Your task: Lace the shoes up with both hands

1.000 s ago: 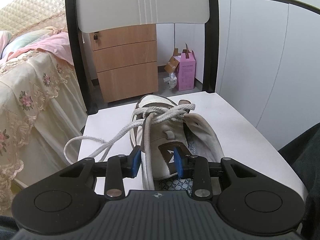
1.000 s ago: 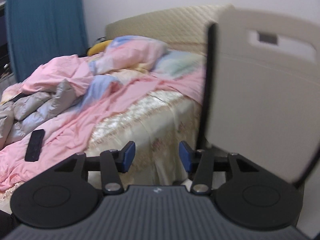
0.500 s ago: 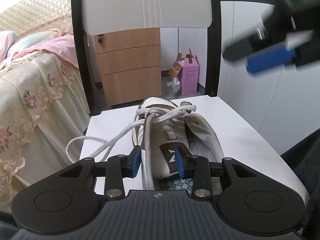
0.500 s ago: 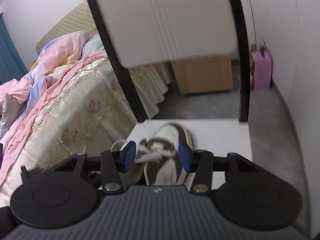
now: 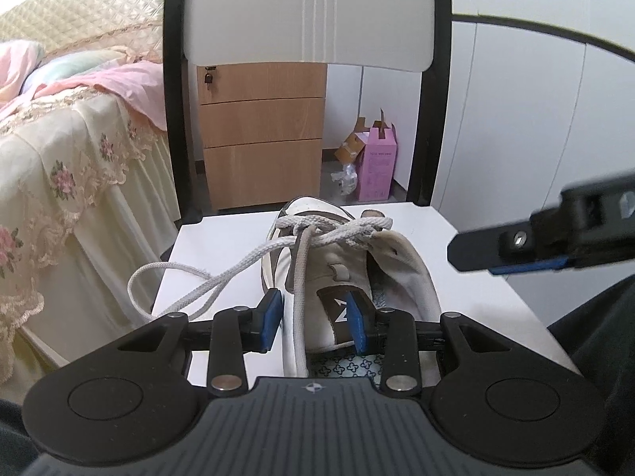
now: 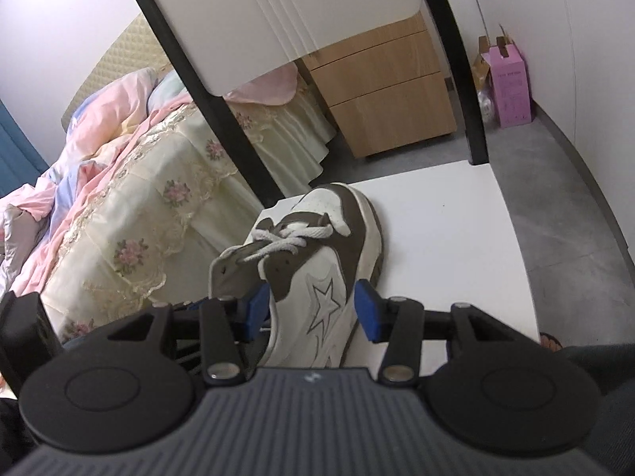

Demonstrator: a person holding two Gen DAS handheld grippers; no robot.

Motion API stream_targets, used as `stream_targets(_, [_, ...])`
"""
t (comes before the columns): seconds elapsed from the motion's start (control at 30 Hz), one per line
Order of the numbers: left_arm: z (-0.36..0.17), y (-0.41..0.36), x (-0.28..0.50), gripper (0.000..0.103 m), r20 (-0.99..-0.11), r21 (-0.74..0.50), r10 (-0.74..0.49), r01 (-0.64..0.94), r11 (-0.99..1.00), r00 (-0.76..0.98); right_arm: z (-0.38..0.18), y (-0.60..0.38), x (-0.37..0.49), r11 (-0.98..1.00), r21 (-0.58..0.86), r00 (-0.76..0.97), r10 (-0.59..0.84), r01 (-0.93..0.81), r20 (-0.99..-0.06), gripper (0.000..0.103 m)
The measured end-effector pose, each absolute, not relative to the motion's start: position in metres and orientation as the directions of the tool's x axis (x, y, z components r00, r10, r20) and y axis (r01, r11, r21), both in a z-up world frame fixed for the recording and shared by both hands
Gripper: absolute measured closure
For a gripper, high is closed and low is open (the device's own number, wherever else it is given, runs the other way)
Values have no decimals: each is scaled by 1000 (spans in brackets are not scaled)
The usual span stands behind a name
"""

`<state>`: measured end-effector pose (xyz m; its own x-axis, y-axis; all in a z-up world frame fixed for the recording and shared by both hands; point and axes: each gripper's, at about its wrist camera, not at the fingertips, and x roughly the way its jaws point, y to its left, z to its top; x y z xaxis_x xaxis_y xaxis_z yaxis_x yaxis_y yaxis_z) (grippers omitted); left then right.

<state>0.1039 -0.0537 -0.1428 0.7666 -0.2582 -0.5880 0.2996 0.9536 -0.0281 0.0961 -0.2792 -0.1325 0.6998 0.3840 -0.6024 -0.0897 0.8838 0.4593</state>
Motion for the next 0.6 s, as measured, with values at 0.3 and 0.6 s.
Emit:
stream_targets(0.3, [-105, -12, 97, 55, -554, -137, -253, 213, 967, 793, -136, -290, 103, 877, 479, 722, 347, -24, -599, 49])
stream_targets(0.6, [-112, 31, 175, 52, -670, -279, -209, 19, 960, 713, -144, -310, 117, 818, 574, 695, 388, 44, -606, 47])
